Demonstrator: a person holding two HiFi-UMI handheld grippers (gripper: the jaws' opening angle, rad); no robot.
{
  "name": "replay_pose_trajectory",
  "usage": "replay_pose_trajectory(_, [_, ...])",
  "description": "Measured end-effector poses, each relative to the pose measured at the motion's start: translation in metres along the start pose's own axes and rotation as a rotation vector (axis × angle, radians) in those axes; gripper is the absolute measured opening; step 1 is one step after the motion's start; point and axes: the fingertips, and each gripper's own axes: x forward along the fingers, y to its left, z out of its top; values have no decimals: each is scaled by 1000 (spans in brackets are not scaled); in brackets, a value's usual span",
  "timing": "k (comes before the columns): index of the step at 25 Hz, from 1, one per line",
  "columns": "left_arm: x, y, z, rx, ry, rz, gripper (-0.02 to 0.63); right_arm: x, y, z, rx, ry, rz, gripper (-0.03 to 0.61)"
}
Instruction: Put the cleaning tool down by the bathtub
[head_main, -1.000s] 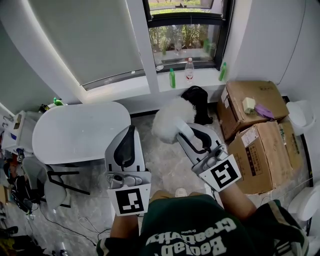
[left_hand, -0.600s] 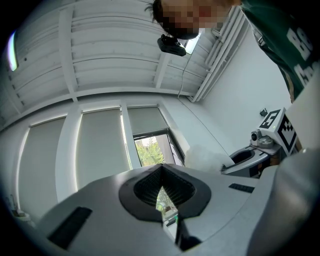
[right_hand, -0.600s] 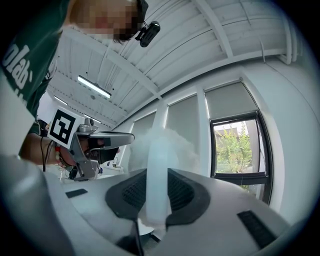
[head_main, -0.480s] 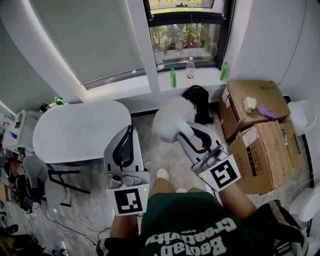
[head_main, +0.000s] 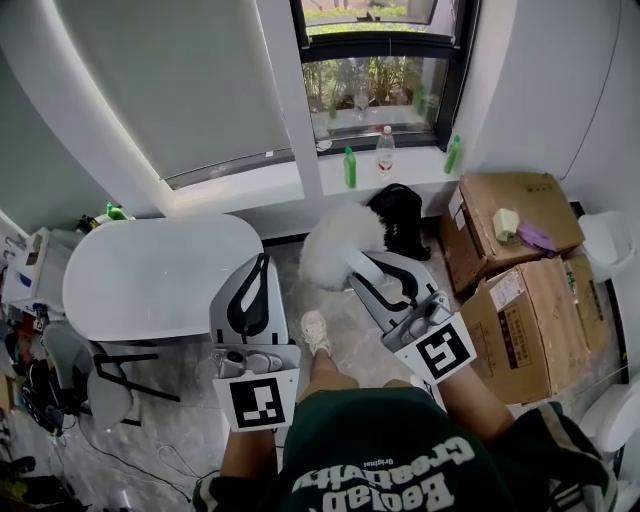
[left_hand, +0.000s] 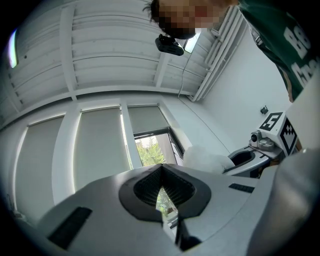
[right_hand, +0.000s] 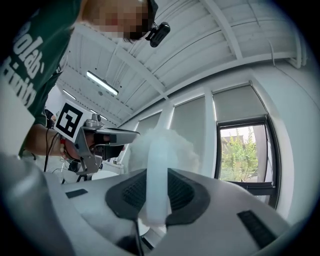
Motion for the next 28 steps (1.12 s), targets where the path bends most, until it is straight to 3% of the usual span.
replay_pose_trajectory(11, [87,67,-63,0,-5,-8,8,111,-43,-38,-8,-12,7,92])
replay_pose_trajectory(28, [221,153,-140,-79,11,-58,7,244,-124,-89,29,78,-68,92])
